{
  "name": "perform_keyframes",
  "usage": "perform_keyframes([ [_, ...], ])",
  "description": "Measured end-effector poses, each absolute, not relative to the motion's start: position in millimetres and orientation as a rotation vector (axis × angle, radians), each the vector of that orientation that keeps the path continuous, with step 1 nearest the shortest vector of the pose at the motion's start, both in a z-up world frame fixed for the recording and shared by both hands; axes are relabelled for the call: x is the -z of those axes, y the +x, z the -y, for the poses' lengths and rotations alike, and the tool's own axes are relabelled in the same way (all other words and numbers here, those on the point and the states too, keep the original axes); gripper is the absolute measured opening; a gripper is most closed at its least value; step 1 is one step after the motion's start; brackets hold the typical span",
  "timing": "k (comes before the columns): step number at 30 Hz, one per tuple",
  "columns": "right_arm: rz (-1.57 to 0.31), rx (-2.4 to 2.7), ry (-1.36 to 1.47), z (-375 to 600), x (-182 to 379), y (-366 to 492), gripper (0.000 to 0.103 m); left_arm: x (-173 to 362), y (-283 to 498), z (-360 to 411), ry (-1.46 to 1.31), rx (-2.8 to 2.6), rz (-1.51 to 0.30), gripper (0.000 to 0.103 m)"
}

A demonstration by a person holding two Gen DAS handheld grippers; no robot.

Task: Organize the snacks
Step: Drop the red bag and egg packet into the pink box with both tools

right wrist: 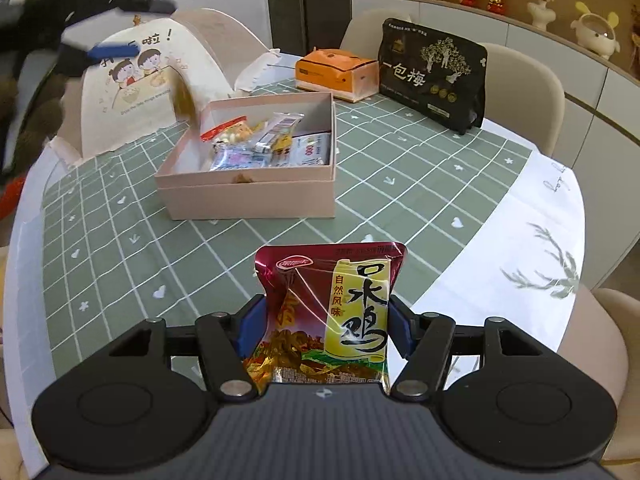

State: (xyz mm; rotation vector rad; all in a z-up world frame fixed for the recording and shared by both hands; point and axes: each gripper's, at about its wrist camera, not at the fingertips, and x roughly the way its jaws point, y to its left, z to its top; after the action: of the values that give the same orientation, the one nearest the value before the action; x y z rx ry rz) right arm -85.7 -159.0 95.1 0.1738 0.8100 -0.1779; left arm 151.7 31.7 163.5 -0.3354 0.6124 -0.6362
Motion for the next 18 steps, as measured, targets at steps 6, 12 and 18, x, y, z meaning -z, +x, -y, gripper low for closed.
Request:
perform_keyframes([
  [6,-0.739,0.135,0.165,165.7,-124.5,-58.7,0.063,-118.2,126.9,-75.2,-0.361,0.537,-0.743,0.075],
  [12,-0.621,0.081,0.151,161.9,-174.7,18.6,0.071,-70.5,101.6,-81.9,-0.339,0.472,-0.860,0.075],
  [18,-0.667,0.092,0.226,177.5,-180.8,95.1,0.086,-45.2,73.7,-82.6,-0.193,0.416,-0.871,0.075],
])
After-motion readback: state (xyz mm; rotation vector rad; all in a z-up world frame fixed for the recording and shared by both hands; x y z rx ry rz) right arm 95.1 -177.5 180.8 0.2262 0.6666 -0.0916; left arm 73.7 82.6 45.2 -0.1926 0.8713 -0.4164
